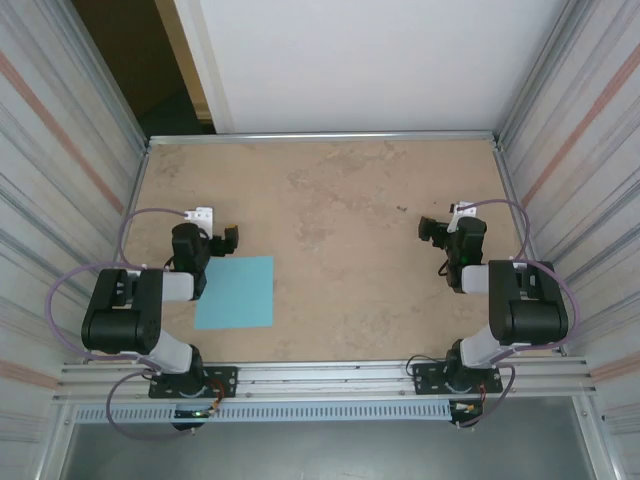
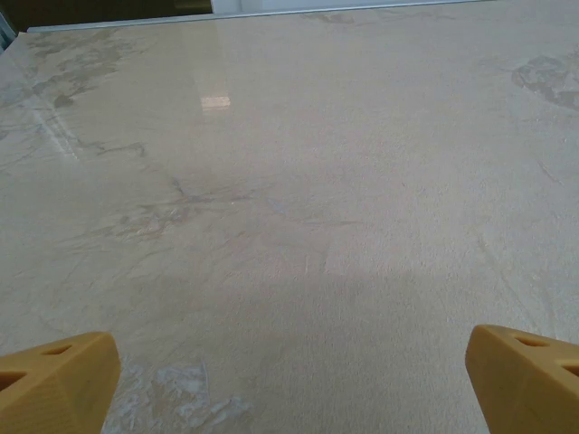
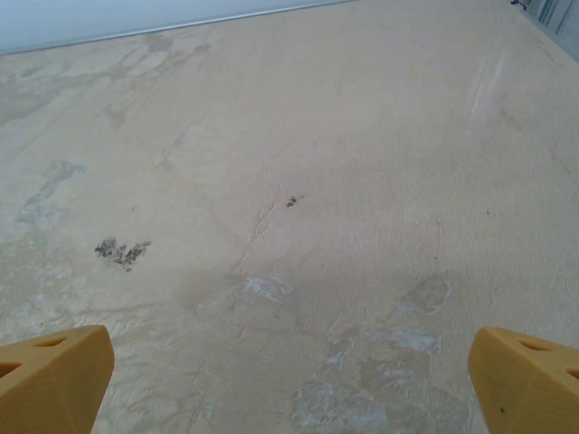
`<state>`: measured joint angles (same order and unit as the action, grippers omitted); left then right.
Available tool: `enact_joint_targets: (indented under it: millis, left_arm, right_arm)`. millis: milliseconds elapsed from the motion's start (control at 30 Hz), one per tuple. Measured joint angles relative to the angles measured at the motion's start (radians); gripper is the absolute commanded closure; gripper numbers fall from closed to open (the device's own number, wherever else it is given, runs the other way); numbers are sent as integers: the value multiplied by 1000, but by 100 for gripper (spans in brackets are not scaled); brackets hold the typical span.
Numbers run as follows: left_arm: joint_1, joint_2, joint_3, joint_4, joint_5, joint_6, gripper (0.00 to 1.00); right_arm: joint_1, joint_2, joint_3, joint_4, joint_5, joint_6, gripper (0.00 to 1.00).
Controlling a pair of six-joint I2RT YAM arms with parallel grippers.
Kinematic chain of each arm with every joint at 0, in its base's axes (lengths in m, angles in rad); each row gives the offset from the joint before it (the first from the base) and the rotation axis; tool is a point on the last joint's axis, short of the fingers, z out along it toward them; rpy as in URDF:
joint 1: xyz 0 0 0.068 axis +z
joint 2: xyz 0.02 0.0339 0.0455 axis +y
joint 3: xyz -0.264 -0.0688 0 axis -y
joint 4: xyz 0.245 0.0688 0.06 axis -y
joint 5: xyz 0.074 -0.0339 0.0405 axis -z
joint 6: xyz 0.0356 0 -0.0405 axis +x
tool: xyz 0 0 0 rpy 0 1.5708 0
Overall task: Fold a paper plane with a square sheet of paper (pick it up from the middle)
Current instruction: Move the square sheet of paper to the center of the table.
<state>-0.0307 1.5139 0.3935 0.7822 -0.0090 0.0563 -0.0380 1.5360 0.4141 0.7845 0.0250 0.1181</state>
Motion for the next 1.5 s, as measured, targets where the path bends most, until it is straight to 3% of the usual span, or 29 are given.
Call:
enact_joint_targets:
  millis: [1167,1300,1500]
  left_arm:
    - [15,-6,0,-3,34,0,1]
    - [-17,-97,24,-127,-3,5,1]
    - [-33,-247,172,-365,-59,-47,1]
  right_arm:
    - [-2,-1,0,-4,0,0,1]
    - [9,-67,32,-152,26,-1,1]
    - [108,-233,194,-449,133,40,1]
